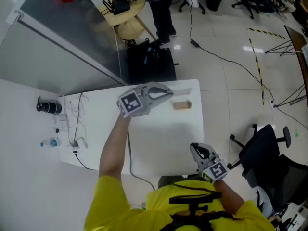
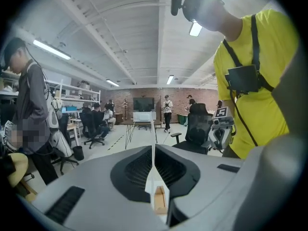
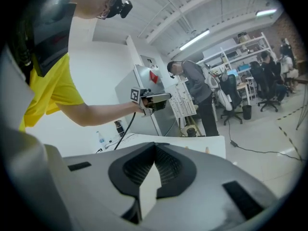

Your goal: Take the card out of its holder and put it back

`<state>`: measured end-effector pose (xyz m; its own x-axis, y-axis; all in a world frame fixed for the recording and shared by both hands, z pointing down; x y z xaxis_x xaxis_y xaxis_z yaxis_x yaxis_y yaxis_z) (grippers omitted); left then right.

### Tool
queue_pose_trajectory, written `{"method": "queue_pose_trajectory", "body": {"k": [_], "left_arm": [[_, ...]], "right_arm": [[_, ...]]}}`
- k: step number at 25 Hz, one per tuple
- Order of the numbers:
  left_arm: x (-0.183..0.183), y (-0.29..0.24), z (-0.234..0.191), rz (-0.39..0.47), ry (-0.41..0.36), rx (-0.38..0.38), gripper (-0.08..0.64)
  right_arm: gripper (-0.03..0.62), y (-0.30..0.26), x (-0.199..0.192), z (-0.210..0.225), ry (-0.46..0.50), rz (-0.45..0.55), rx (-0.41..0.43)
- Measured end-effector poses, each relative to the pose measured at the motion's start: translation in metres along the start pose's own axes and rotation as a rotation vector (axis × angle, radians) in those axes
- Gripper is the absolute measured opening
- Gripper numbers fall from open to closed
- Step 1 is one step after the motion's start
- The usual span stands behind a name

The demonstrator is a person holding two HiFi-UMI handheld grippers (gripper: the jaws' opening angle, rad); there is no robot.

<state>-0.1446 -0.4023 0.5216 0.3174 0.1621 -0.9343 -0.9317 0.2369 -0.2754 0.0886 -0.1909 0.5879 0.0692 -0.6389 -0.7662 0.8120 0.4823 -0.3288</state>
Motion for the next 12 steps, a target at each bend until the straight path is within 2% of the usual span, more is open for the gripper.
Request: {"method": "queue_pose_trajectory", "body": {"k": [5, 12], "left_arm": [[0.018, 0.0, 0.008, -0.014, -0.017, -0.005, 0.017], [0.028, -0.006, 0.017, 0.023, 0.001, 0.001, 0.017]], "right_arm": [[0.005, -0.003, 0.011, -0.005, 0.016, 0.023, 0.012], [0.005, 0.004, 0.008, -0.009, 0.02, 0.02, 0.03]]}}
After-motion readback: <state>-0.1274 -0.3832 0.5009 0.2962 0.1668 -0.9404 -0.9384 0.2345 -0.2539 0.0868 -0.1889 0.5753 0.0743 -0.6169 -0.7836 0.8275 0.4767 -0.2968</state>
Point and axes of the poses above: the fingertips, and each gripper's own axes: y backward along the fingers, z to its right, x out of its top, the point moved 8 cm from there along y, backward along the fingers, and after that the axes turned 13 degrees about -y, right-handed, at the moved point
